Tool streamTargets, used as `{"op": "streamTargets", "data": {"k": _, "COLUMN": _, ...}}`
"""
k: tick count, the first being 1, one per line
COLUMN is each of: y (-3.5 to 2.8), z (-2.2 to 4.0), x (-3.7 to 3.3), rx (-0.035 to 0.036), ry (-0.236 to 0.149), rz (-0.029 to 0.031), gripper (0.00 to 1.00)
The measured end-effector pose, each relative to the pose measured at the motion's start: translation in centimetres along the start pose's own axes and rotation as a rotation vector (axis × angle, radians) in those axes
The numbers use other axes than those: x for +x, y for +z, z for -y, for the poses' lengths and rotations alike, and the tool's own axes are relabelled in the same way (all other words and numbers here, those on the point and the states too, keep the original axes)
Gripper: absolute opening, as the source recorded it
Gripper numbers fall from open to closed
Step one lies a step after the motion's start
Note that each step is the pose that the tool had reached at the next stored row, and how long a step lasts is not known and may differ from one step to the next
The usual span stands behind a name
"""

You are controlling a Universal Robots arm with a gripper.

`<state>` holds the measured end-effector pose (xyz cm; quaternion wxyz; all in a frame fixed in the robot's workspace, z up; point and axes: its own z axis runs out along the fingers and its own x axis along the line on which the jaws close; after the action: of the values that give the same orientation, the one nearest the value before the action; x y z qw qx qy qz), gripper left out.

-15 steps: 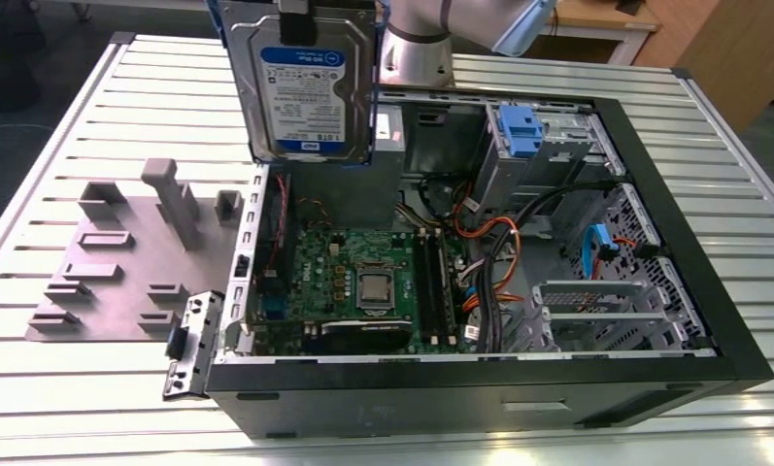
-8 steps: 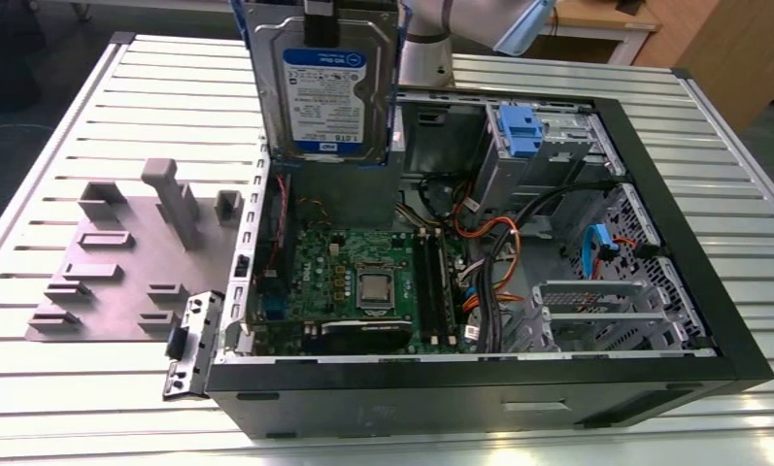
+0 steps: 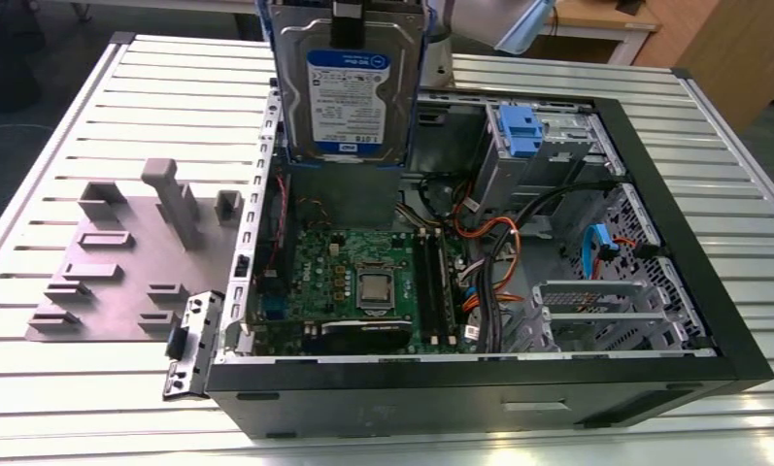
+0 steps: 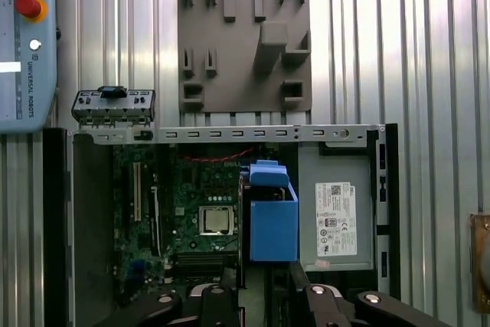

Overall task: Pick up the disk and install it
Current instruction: 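Pick up the disk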

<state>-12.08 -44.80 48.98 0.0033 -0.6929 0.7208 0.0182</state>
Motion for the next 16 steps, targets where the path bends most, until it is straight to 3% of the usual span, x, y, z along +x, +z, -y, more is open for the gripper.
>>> {"op": "streamTargets", "data": {"k": 5, "y": 0.00, "z": 0.76, "x": -0.03, "rx": 0.0000, "ry": 0.000, "rz": -0.0001, "gripper": 0.35}}
{"op": "streamTargets", "data": {"k": 16, "y": 0.00, "z": 1.38, "x": -0.11, "rx": 0.0000, "ry": 0.000, "rz": 0.0000, "gripper": 0.35}}
